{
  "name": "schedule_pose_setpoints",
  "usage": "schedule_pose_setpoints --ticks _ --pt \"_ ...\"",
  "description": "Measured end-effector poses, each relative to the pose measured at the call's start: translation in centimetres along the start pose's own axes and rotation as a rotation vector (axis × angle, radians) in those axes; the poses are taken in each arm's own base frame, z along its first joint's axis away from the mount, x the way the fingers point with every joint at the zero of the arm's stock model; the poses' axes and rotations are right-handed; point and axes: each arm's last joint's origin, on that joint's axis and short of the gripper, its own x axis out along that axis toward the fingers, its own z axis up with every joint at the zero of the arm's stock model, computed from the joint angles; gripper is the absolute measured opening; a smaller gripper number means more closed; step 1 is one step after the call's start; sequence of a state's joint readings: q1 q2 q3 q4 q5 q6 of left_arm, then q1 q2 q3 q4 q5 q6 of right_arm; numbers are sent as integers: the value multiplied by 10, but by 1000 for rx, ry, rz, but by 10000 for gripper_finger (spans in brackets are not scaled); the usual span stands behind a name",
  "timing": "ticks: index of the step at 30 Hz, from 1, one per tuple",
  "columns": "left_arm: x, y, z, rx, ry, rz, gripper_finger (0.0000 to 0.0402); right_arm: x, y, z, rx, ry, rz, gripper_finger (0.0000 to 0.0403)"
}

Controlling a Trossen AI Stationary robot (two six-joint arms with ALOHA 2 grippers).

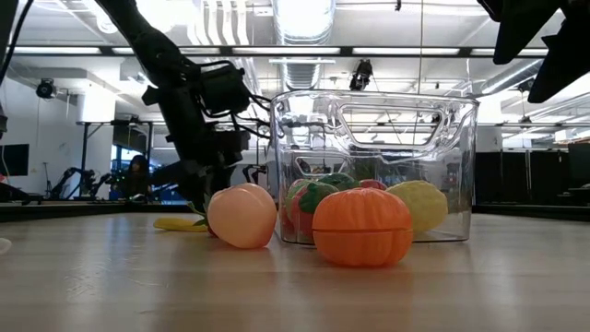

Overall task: Pick and placing Produce into tupperware
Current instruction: Put the red strawberry into the transparent bin

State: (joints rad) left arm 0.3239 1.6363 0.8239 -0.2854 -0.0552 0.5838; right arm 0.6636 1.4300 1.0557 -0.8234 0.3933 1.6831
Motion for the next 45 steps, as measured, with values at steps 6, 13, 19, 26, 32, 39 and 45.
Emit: schedule_pose_setpoints --ticks 6,13,19,26,32,39,45 --pt "0 1 0 -2 2 0 216 0 0 0 -7 0 -2 258" --pt "0 0 0 -3 2 -8 172 1 -1 0 -9 -1 -5 258" --pt "0 0 -1 -3 3 -12 126 1 -1 0 -9 -1 -6 258" --pt "-7 1 0 -16 0 15 135 1 -2 0 -11 -1 -10 258" --pt "-48 9 11 -194 -91 53 136 1 -3 1 -20 -19 -16 258" --pt "-125 9 44 -303 -418 45 128 -12 -1 11 4 -205 47 258" --pt "-148 5 80 -328 -573 18 127 -39 -9 27 -19 -341 101 258"
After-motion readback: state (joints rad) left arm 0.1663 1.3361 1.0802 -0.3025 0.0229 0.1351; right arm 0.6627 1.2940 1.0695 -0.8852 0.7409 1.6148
